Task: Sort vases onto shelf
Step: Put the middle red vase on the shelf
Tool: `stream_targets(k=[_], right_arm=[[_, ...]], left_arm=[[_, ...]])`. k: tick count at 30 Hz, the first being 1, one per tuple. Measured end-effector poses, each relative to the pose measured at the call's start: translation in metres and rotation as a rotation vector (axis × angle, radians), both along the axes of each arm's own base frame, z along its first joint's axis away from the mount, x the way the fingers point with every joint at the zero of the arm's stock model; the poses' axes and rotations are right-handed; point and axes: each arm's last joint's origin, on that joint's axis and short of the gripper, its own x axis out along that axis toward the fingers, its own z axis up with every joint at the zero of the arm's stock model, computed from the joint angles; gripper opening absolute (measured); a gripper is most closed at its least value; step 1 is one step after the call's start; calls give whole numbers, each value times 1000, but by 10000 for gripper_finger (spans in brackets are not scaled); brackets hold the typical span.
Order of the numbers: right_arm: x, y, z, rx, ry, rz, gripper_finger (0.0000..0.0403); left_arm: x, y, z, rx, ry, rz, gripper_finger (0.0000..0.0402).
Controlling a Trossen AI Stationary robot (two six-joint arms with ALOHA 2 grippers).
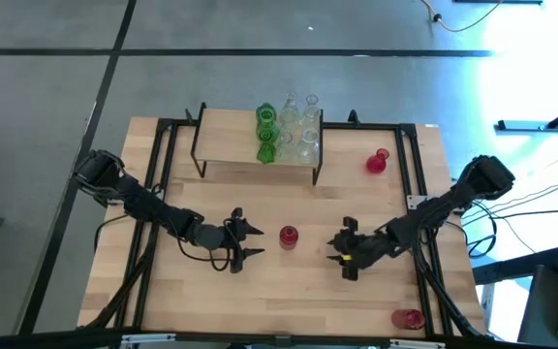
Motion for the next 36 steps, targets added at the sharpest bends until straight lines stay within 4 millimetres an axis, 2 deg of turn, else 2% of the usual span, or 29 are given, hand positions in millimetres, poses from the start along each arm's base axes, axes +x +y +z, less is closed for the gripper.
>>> stream_targets(k=[5, 11, 21, 27, 36], right_arm=[[-8, -7, -23, 68, -141, -32, 186], [-9, -8, -32, 69, -198, -62, 186], [-8, -7, -34, 83, -184, -49, 186], [-8, -7, -34, 83, -186, -50, 186], [-8, -8, -34, 81, -184, -50, 186]], left_arm=[[3, 9, 1, 47, -8, 31, 236], [15, 21, 1, 127, -92, 75, 236], [38, 26, -18, 21, -255, -16, 236], [52, 25, -30, 26, -241, -4, 236], [67, 22, -25, 47, -267, 44, 236]])
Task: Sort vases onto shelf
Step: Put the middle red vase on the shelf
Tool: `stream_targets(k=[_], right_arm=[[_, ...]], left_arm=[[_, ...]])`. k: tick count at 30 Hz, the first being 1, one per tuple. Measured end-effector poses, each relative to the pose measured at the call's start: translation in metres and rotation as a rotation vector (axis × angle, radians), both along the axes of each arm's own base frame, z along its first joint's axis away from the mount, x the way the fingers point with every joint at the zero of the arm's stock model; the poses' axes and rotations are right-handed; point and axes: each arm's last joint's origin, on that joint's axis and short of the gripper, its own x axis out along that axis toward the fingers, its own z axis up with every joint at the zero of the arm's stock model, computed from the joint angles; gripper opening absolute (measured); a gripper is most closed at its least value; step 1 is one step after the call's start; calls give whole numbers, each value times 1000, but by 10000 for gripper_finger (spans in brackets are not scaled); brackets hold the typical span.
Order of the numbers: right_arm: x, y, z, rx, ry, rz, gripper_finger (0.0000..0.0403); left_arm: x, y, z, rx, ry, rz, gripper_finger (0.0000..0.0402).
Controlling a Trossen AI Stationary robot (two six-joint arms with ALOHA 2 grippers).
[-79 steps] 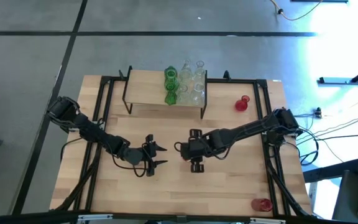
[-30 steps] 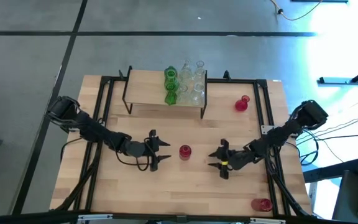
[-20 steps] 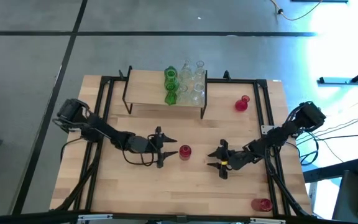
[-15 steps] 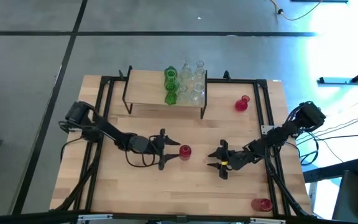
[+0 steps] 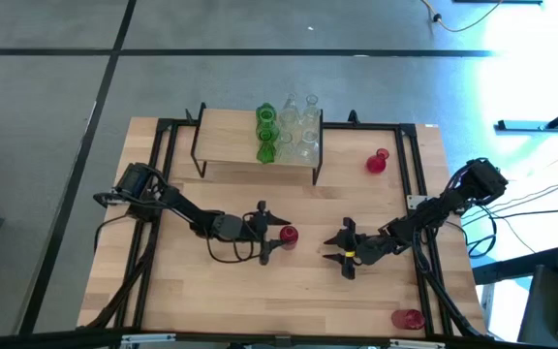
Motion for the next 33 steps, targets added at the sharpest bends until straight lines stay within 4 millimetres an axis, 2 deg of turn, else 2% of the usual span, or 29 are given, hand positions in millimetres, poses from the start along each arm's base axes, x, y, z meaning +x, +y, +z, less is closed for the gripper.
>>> stream_targets(k=[9, 13, 26, 33], right_arm=[[0, 0, 0, -1, 1, 0, 186], [0, 0, 0, 2, 2, -2, 186], [-1, 0, -1, 8, 11, 1, 186], [-1, -1, -2, -5, 23, -5, 186]], left_arm=[[9, -2, -9, 15, 63, 6, 236], [11, -4, -7, 14, 54, -2, 234], [11, -4, -7, 20, 55, 0, 130], [10, -7, -6, 28, 52, -11, 124]])
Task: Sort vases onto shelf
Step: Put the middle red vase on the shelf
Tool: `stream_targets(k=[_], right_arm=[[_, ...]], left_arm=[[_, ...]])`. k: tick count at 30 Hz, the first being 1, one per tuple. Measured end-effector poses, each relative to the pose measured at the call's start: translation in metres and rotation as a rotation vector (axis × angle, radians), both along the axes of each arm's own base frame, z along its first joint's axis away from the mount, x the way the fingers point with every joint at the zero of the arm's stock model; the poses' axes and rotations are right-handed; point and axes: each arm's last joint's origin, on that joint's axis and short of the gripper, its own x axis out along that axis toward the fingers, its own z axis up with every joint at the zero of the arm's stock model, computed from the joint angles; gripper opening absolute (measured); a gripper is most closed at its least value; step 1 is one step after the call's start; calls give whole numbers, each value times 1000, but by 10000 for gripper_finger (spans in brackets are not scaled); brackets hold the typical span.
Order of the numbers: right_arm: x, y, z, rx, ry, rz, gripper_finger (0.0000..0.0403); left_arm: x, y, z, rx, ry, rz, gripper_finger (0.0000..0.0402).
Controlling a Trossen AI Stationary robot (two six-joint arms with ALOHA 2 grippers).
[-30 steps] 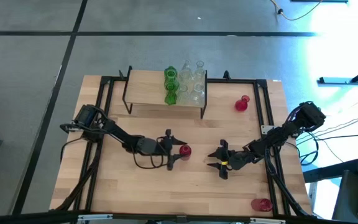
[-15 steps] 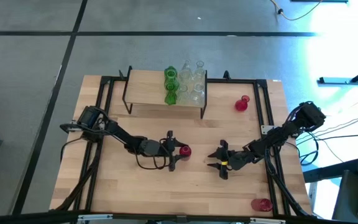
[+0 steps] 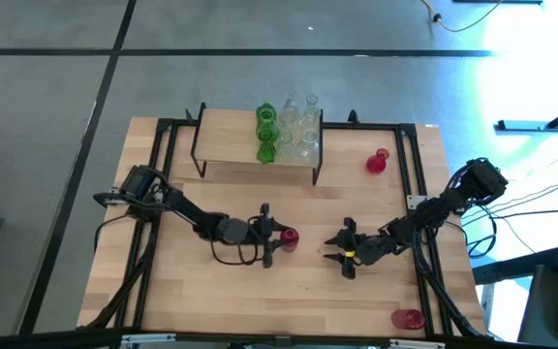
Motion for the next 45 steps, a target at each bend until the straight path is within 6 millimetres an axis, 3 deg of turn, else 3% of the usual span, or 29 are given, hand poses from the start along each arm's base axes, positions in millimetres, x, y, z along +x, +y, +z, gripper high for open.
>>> stream_targets(k=[6, 15, 29, 37, 45], right_arm=[[0, 0, 0, -2, -1, -3, 186], [0, 0, 0, -5, -4, -8, 186], [0, -1, 0, -13, -11, -21, 186], [0, -1, 0, -13, -12, -21, 186], [1, -1, 1, -28, -20, -42, 186]], left_arm=[[-4, -7, 9, 18, -8, -30, 125], [-20, -15, 50, 70, 5, -4, 126], [-80, -23, 124, 134, 36, 129, 126], [-114, -3, 158, 180, 9, 323, 126], [-129, 38, 184, 252, -23, 534, 126]])
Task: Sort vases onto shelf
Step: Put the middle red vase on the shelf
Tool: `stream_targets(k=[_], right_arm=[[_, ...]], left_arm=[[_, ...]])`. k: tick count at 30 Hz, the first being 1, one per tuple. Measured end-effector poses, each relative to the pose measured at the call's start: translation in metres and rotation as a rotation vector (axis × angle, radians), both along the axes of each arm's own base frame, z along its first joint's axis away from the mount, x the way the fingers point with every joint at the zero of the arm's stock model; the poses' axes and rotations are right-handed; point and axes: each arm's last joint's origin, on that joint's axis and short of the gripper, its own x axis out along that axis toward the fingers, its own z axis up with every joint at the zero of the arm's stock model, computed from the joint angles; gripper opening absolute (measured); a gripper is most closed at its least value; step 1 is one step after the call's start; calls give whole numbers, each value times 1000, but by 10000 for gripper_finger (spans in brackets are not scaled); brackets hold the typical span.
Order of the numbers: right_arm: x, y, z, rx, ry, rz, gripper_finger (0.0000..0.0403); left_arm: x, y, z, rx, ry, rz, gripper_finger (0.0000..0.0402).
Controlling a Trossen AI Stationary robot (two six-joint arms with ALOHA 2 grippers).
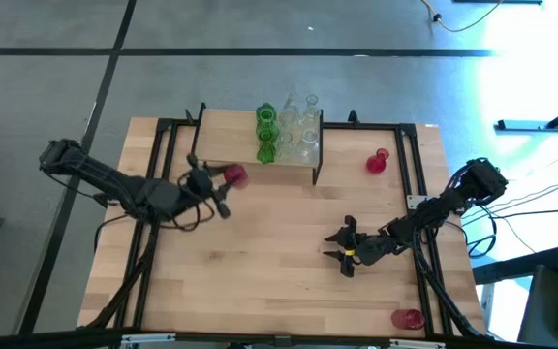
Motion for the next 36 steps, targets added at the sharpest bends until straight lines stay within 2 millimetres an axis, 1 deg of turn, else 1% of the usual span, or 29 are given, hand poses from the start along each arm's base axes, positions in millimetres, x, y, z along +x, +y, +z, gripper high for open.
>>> stream_targets(k=[6, 11, 15, 18, 22, 27, 33, 36], right_arm=[[0, 0, 0, -9, -5, -11, 186], [0, 0, 0, -9, -5, -12, 186], [0, -1, 0, -10, -3, -12, 186], [0, -1, 0, -10, -3, -12, 186], [0, -1, 0, -12, -3, -14, 186], [0, -1, 0, -17, -6, -19, 186], [0, -1, 0, -23, -4, -23, 186], [0, -1, -1, -26, -2, -24, 186]], left_arm=[[3, 41, 3, 22, 9, 152, 126], [6, 80, 2, 15, 21, 185, 126], [2, 110, 2, -24, -15, 213, 126], [-3, 129, 1, -50, -30, 228, 126], [-7, 150, 2, -67, -65, 220, 126], [-9, 172, -3, -73, -76, 247, 126], [-3, 198, -17, -90, -66, 226, 126], [-2, 209, -26, -139, -63, 240, 126]])
